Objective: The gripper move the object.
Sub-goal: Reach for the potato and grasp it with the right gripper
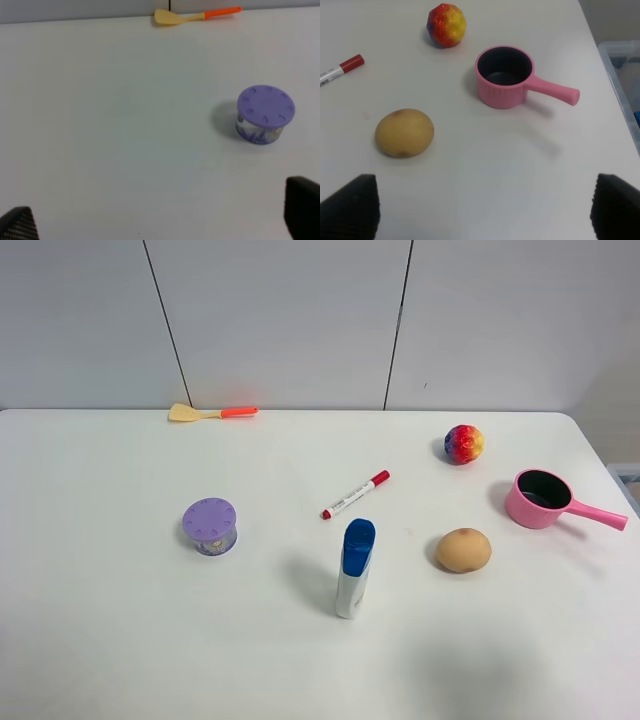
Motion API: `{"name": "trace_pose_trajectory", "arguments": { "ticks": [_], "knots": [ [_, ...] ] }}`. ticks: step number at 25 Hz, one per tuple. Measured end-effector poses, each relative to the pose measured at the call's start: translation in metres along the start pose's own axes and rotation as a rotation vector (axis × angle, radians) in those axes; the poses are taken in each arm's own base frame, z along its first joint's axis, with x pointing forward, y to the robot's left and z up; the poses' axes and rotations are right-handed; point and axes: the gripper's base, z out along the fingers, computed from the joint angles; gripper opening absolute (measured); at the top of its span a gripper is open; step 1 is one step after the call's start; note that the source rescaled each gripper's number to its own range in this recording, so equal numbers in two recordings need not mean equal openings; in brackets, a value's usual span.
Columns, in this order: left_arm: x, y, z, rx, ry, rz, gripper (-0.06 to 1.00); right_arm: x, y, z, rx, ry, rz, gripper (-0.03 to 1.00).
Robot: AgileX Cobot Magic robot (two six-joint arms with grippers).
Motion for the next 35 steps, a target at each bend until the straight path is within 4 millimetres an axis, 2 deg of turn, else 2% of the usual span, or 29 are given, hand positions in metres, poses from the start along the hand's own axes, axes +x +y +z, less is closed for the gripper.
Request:
{"name": "trace_pose_trajectory", "arguments": {
  "ticks": [1,16,23,25,30,35],
  "knots": [
    [0.000,0.000,0.000,0.000,0.000,0.000,1.00,0.000,0.000,0.000,0.000,0.000,0.000,0.75],
    [0.000,0.000,0.000,0.000,0.000,0.000,1.00,0.000,0.000,0.000,0.000,0.000,0.000,0.75],
    [0.000,0.000,0.000,0.000,0.000,0.000,1.00,-0.010,0.000,0.018,0.000,0.133,0.001,0.75],
    [0.000,0.000,0.000,0.000,0.000,0.000,1.00,-0.023,0.000,0.019,0.000,0.160,0.001,0.75],
    [0.000,0.000,0.000,0.000,0.000,0.000,1.00,-0.078,0.001,0.019,-0.004,0.174,0.004,0.75],
    [0.000,0.000,0.000,0.000,0.000,0.000,1.00,-0.128,0.002,0.037,-0.022,0.271,0.016,0.75]
  ]
}}
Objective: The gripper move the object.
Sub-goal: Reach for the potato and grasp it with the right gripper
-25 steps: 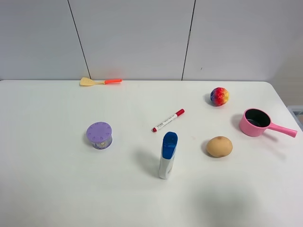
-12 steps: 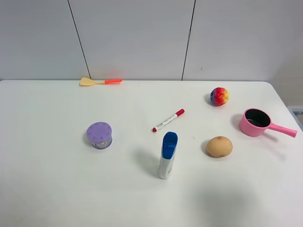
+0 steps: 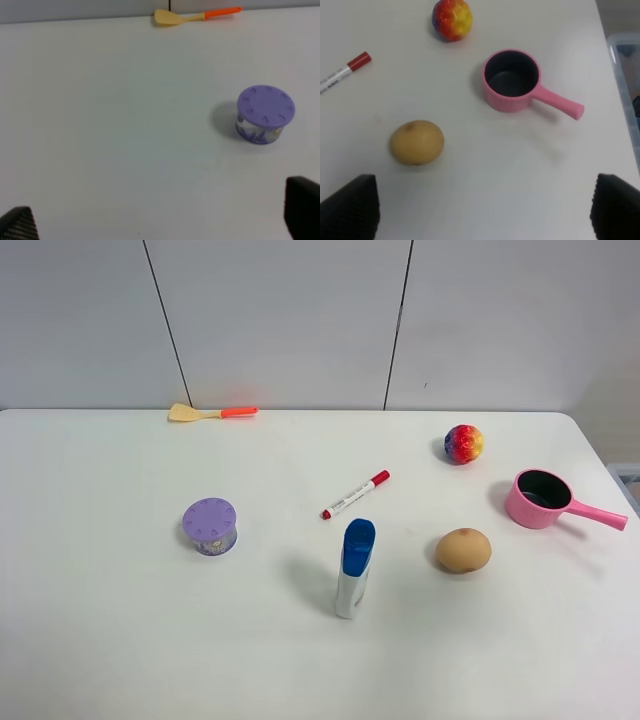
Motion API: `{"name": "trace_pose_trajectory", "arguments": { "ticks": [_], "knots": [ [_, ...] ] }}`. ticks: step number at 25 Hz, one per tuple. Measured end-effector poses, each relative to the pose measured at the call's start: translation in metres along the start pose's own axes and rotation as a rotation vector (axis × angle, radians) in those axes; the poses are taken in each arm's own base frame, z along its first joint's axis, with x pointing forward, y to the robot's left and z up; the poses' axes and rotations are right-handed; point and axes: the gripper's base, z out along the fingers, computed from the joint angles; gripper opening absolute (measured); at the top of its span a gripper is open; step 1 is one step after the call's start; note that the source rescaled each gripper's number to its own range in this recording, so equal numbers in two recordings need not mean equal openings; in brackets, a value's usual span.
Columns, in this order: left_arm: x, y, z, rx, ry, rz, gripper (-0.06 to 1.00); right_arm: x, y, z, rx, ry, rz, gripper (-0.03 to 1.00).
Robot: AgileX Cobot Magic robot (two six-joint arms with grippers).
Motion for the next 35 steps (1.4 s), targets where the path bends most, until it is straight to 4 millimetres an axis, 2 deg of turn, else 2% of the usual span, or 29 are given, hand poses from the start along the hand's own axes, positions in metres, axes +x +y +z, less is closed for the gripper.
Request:
{"name": "trace_pose_trajectory", "arguments": {
  "ticks": [6,10,14,18,21,29,35],
  "knots": [
    [0.000,0.000,0.000,0.000,0.000,0.000,1.00,-0.047,0.000,0.031,-0.004,0.156,-0.068,0.75],
    [0.000,0.000,0.000,0.000,0.000,0.000,1.00,-0.062,0.000,0.066,-0.026,0.267,-0.126,0.75],
    [0.000,0.000,0.000,0.000,0.000,0.000,1.00,-0.065,0.004,0.100,-0.095,0.374,-0.142,0.75],
    [0.000,0.000,0.000,0.000,0.000,0.000,1.00,-0.065,0.012,0.123,-0.136,0.435,-0.187,0.75],
    [0.000,0.000,0.000,0.000,0.000,0.000,1.00,-0.065,0.027,0.130,-0.166,0.434,-0.246,0.75],
    [0.000,0.000,0.000,0.000,0.000,0.000,1.00,-0.060,0.067,0.131,-0.258,0.432,-0.380,0.75],
    [0.000,0.000,0.000,0.000,0.000,0.000,1.00,-0.055,0.086,0.155,-0.274,0.480,-0.417,0.75]
  ]
}}
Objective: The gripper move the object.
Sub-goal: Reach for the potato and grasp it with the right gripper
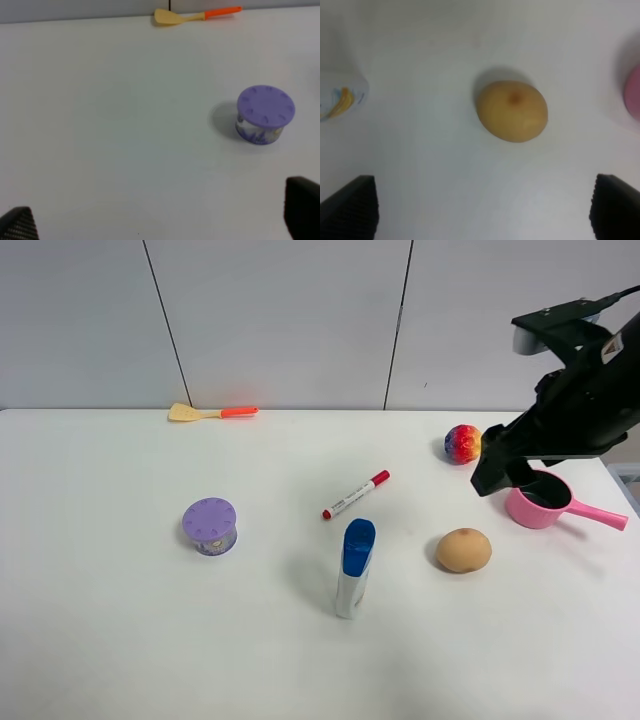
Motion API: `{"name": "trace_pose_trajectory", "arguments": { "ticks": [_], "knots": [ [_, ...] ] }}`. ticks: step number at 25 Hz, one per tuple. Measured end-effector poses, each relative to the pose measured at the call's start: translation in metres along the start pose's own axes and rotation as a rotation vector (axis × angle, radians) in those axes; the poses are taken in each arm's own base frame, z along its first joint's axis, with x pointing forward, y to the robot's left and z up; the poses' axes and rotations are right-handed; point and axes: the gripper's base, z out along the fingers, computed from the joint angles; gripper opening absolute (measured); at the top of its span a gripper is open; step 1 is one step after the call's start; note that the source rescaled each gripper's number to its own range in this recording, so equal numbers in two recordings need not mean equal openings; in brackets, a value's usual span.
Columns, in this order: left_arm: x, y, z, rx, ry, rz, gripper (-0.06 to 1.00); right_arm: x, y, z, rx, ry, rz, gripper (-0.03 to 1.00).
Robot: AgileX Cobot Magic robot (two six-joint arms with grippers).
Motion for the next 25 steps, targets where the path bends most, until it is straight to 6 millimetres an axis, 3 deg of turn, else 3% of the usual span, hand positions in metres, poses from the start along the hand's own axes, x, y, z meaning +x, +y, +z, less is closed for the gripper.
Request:
{"name": "trace_pose_trajectory", "arguments": {
  "ticks": [12,18,25],
  "knots": [
    [0.000,0.000,0.000,0.000,0.000,0.000,1.00,-0.013,-0.012,0.065,0.042,0.145,-0.002,0.75],
    [0.000,0.000,0.000,0.000,0.000,0.000,1.00,0.007,-0.013,0.099,0.062,0.096,-0.010,0.75],
    [0.000,0.000,0.000,0.000,0.000,0.000,1.00,0.015,-0.021,0.123,0.073,0.080,0.013,0.75]
  ]
}}
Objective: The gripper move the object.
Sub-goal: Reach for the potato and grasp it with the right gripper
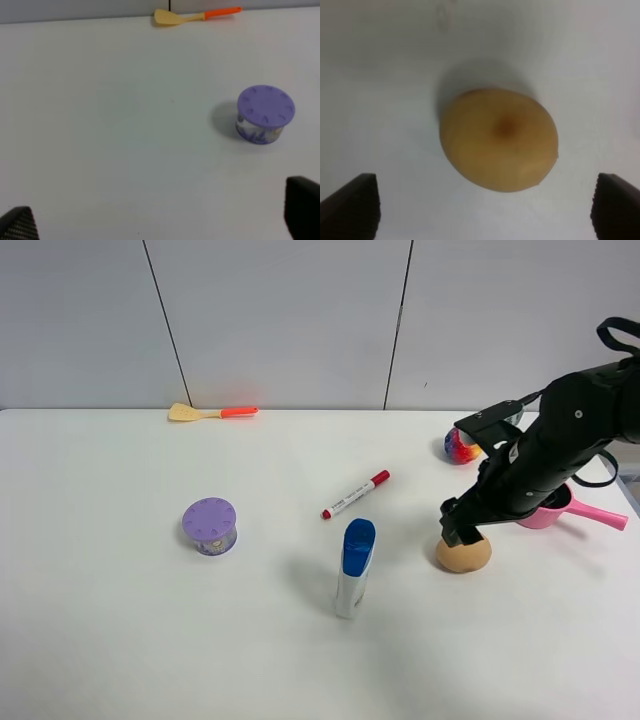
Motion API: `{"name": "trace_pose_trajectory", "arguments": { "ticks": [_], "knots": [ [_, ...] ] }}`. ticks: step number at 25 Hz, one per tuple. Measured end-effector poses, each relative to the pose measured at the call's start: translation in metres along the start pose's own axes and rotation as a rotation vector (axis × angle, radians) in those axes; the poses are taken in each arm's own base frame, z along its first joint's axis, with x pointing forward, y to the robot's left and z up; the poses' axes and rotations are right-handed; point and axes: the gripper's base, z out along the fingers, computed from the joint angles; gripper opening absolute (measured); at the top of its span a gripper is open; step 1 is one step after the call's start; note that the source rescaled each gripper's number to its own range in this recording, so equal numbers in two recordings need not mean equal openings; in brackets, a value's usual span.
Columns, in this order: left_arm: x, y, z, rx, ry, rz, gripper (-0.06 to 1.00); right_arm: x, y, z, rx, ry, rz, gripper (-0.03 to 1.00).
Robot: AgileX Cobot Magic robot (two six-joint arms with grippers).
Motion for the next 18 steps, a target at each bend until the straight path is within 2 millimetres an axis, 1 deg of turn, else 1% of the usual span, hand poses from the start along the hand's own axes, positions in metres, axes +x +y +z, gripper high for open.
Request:
{"name": "trace_pose_trajectory", "arguments": {
  "ticks": [5,10,14,18],
  "knots": [
    [0.000,0.000,0.000,0.000,0.000,0.000,1.00,-0.003,-0.001,0.024,-0.003,0.021,0.002,0.75],
    [0.000,0.000,0.000,0.000,0.000,0.000,1.00,-0.003,-0.001,0.047,-0.010,0.066,0.006,0.75],
    [0.000,0.000,0.000,0.000,0.000,0.000,1.00,0.000,-0.001,0.056,-0.012,0.089,0.007,0.75],
    [0.000,0.000,0.000,0.000,0.000,0.000,1.00,0.002,-0.007,0.064,-0.009,0.111,0.022,0.75]
  ]
}}
